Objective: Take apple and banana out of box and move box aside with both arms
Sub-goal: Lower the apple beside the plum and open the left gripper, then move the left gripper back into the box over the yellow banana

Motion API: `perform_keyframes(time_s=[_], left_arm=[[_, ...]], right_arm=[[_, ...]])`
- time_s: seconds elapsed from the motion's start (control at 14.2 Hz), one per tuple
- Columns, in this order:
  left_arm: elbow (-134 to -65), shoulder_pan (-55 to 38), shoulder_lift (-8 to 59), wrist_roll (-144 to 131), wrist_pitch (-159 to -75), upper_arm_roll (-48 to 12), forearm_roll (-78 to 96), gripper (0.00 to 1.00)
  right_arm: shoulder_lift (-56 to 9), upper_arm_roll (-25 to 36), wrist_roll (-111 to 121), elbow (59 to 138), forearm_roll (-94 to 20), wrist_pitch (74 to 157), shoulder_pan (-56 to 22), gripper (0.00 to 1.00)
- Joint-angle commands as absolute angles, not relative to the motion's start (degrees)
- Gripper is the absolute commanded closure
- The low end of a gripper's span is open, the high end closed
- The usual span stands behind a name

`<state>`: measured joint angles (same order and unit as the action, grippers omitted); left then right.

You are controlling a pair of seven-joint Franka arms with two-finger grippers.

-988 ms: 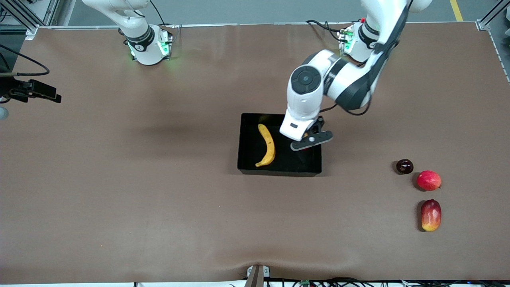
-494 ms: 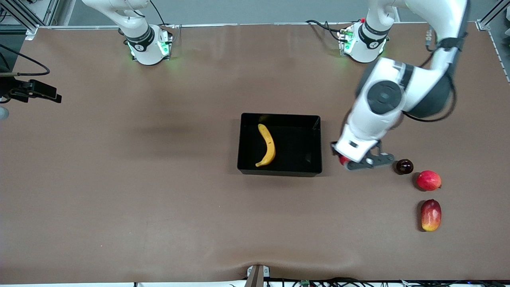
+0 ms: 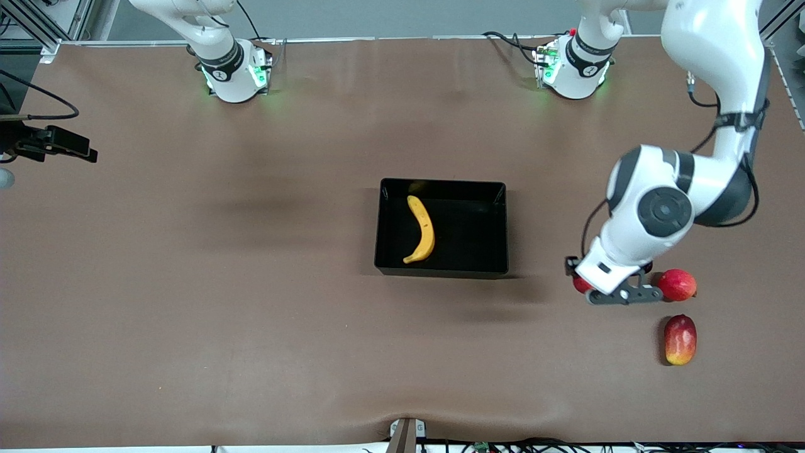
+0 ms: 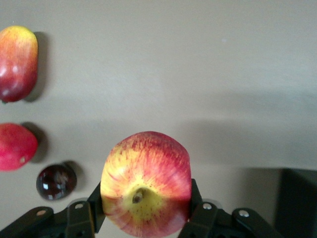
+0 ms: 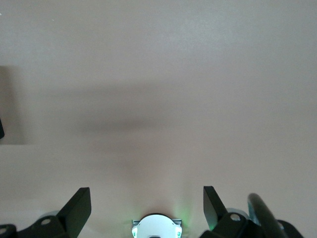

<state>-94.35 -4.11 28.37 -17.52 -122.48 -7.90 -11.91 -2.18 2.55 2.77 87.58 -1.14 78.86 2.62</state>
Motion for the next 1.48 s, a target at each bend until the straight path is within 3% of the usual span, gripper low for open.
perform_keyframes(time_s=[0.0,0.49,0.64,0.78,0.99,1.41], left_arm=[[-93.3,-1.6,33.2,-16.0,-126.8,-8.4,-13.1,1.00],[-93.3,2.2,40.4,-16.2,-134.4,-8.3,-16.3,0.99],[-93.3,3.2,41.0,-16.0,-135.4,-8.3,-16.5,0.63],[-93.4,3.4,40.4,-16.4,-135.4,-8.3,-16.3,0.00],[-93.8,3.1,37.8,-17.0,-134.6,-9.1,-15.6,0.00],[-93.5,2.4,29.2,-20.3,-123.0,-16.4,-15.6,0.00]], right_arm=[[-2.5,1.8,2.5,86.9,-1.1,78.3,3.6,0.00],[-2.5,1.8,2.5,86.9,-1.1,78.3,3.8,0.00],[-2.5,1.8,2.5,86.9,-1.1,78.2,3.8,0.00],[-2.5,1.8,2.5,86.9,-1.1,78.2,3.8,0.00],[-2.5,1.8,2.5,86.9,-1.1,78.2,3.8,0.00],[-2.5,1.8,2.5,87.0,-1.1,78.2,3.8,0.00]])
